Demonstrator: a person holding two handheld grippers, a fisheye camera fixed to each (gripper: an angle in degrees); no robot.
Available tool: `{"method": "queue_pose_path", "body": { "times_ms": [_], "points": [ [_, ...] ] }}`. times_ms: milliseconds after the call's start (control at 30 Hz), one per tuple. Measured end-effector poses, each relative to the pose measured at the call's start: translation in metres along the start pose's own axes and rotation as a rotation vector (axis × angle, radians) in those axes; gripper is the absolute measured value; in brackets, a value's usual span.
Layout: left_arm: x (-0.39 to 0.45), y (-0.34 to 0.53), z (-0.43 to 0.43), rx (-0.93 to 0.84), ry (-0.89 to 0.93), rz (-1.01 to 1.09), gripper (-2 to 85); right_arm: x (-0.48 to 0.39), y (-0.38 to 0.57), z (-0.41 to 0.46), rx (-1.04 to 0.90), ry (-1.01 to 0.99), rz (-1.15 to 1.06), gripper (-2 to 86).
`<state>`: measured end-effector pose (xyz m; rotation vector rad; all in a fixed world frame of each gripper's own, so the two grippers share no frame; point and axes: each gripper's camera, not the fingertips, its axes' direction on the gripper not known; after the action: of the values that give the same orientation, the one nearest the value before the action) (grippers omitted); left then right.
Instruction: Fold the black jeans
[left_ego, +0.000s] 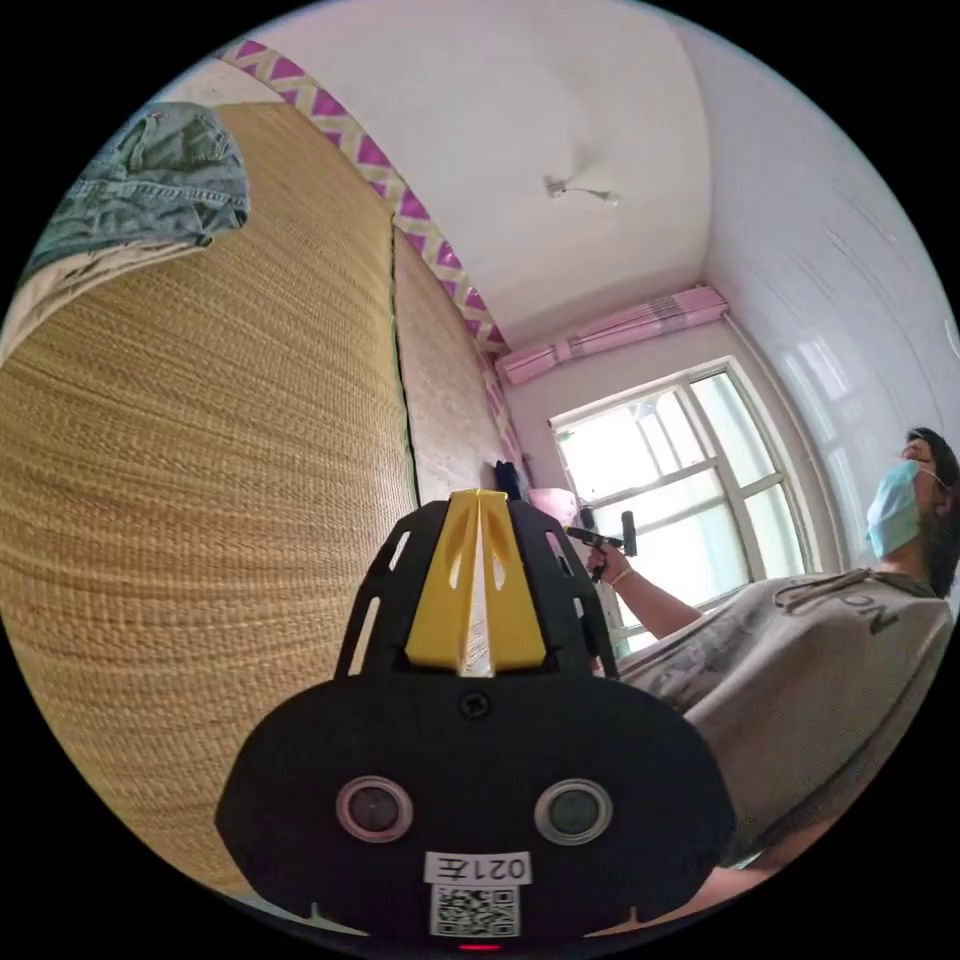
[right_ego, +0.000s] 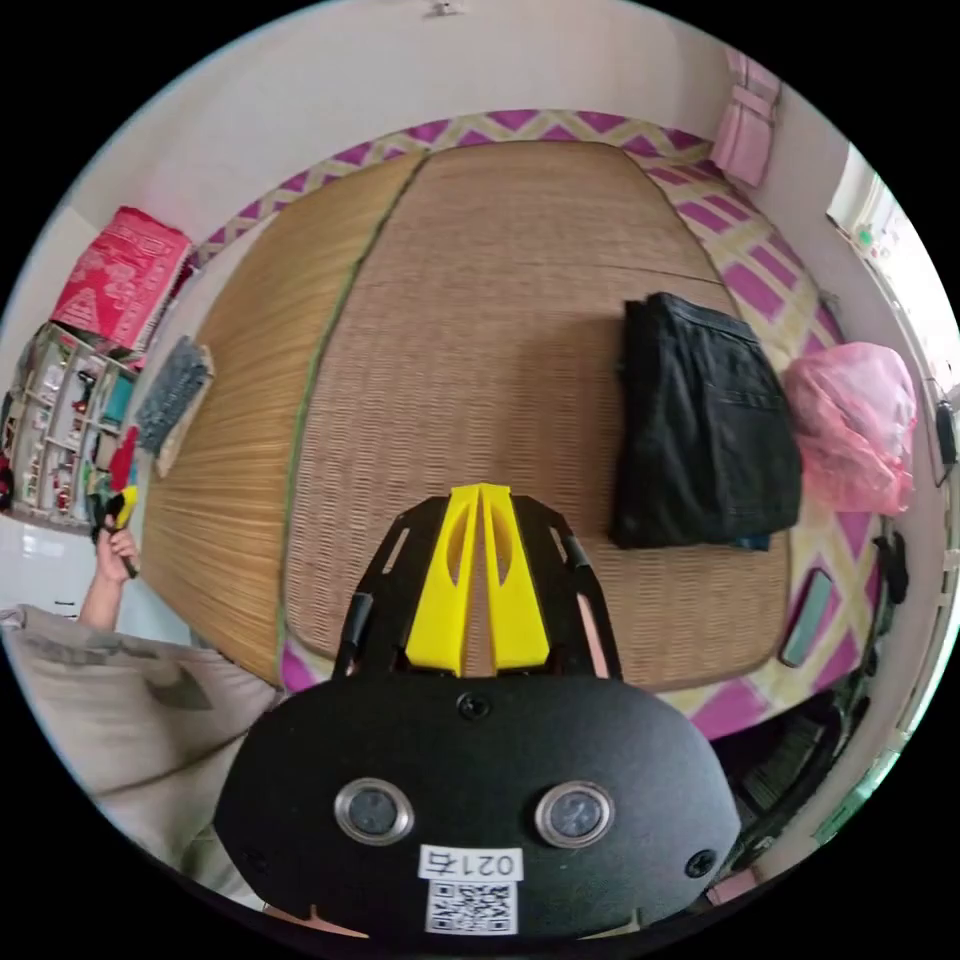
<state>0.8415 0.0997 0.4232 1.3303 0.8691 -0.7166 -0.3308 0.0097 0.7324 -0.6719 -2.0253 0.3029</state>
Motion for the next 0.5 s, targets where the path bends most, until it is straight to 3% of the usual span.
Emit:
{"method": "queue_pose_path", "body": {
  "times_ms": [200,333,500],
  "points": [
    [0.142,0.029,0.046,-0.021,-0.287,0.130,-0.7,0.076,-0.014,0.029,0.008,0.191,0.042,12.1],
    [0.219,0.047,0.071,-0.027,-0.464,0.183,2.5,0.101,-0.040,0.054,0.012,0.204,0.041,13.1],
    [0.282,0.064,0.085,-0.008,-0.530,0.143,4.2,0.105,-0.076,0.081,0.019,0.196,0.004,13.1]
  ]
}}
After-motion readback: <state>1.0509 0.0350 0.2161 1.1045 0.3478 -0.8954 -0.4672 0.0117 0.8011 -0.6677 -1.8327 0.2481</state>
